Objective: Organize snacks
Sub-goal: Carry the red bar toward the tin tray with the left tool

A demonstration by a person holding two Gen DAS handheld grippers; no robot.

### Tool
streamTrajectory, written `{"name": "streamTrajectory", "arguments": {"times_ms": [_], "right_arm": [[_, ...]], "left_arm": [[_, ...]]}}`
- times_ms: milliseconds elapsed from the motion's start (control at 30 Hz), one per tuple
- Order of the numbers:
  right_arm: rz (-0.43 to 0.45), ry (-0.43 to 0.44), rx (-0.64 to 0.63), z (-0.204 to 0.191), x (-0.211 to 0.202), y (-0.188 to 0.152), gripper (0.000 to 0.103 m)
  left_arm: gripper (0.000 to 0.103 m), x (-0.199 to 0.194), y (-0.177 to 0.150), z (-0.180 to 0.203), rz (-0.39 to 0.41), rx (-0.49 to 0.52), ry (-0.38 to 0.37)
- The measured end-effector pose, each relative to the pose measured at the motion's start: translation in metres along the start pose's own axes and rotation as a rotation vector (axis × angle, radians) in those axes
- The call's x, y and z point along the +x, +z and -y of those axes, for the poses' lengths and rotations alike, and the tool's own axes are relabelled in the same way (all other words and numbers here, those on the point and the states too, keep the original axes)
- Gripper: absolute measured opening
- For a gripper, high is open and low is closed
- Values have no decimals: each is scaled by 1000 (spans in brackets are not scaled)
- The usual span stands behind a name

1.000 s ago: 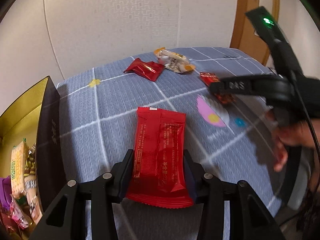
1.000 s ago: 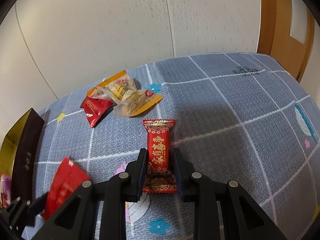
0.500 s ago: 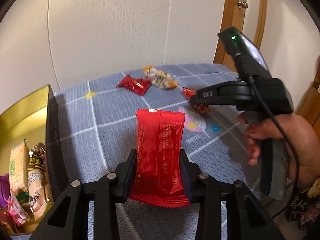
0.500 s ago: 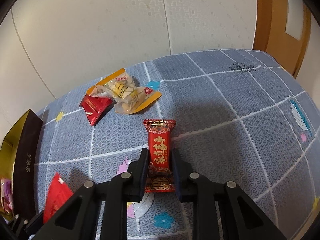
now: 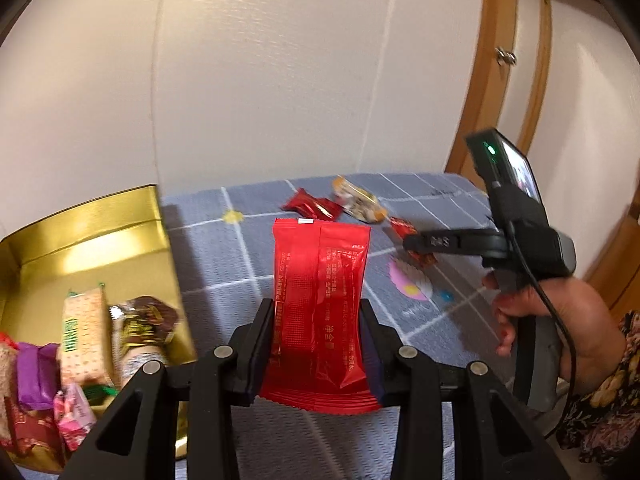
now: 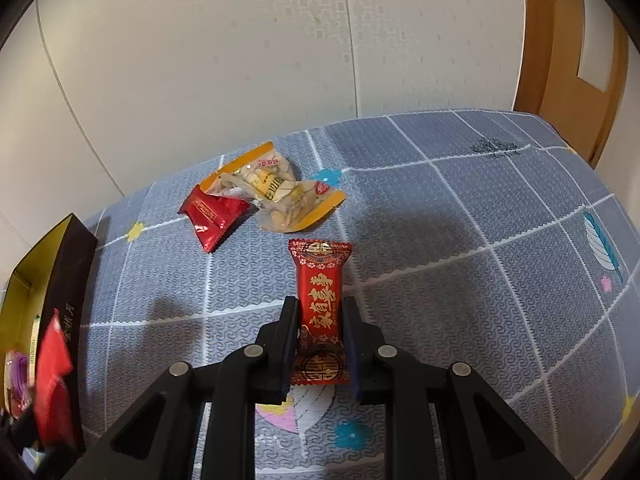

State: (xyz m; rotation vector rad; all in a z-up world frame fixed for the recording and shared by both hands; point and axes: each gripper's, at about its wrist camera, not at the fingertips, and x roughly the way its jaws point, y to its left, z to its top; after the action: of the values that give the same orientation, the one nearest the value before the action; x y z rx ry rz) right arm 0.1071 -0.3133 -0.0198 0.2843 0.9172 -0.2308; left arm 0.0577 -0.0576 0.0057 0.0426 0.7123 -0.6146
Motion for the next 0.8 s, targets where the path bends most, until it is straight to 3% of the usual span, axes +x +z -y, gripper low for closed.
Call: {"name": "streamTrajectory", "arguments": {"times_ms": [533,700,800], "right_arm": [[28,44,-55,-30,-12,3,22],[27,67,-61,-41,-12,2,22],[25,69,-72,-48,-11,0,22]], "left_arm": [[40,-49,18,-79,41,-122,102],[40,-59,25,-107,28,-100,196],[40,-59,18,-135,19,-190,257]]}}
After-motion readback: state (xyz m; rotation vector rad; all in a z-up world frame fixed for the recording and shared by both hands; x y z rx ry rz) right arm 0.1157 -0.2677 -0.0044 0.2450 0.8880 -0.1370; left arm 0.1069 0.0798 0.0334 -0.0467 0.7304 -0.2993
